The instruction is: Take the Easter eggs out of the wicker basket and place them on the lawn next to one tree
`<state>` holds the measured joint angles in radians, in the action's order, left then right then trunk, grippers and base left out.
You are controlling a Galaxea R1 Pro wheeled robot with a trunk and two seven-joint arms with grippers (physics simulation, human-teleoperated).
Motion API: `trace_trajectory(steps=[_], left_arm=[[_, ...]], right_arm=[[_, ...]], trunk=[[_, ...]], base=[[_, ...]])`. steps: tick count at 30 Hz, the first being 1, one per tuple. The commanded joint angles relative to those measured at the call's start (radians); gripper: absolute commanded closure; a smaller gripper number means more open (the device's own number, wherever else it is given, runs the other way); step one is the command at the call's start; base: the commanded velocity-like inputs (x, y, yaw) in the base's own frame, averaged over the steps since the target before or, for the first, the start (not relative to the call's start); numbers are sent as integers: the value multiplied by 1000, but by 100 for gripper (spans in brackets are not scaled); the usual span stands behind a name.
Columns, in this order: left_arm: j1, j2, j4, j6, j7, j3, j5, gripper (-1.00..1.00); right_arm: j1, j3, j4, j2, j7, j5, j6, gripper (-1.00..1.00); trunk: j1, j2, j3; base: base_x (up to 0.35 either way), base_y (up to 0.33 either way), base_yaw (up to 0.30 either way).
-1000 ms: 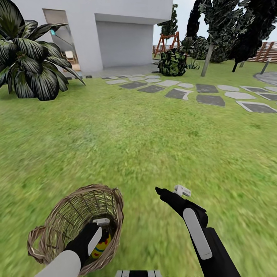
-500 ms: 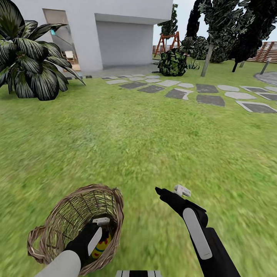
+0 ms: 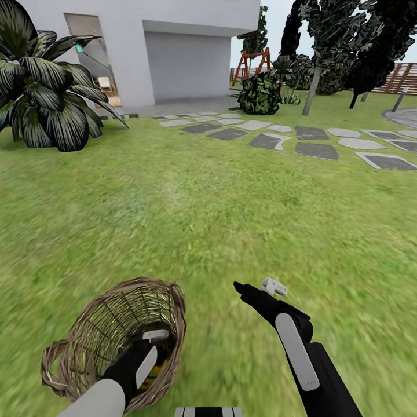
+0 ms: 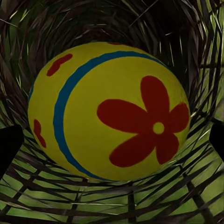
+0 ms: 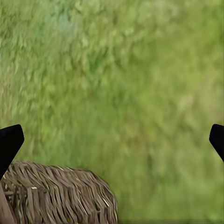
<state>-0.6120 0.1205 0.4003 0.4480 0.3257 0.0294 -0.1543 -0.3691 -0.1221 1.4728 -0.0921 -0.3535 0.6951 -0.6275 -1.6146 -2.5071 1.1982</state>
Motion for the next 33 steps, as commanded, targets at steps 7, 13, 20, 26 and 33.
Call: trace_trajectory(steps=[7,13,20,26,33], left_arm=[[0,1,2,0,3,3,-10,-100],[0,1,2,-23,3,3,-10,-100],[0,1,2,-39,3,3,-10,-100],[0,1,2,-48,3,3,-10,-100],[0,1,2,-66,3,2,-9,-100]], right_arm=[[0,-1,1,0,-10,10,-1,-100],[-1,-1,1,0,-10,10,-1,-100],[0,-2,1,-1,-10,10,-1,-100],[-1,-3,1,-1,-10,10,-1,-100],[-1,-4,1,-2,-10,10,-1,-100]], trunk=[[-3,-2,24],[-4,-2,36],[-4,-2,36],[-4,-2,36],[-5,-3,43]], base=[[0,0,0],[0,0,0],[0,0,0],[0,0,0],[0,0,0]])
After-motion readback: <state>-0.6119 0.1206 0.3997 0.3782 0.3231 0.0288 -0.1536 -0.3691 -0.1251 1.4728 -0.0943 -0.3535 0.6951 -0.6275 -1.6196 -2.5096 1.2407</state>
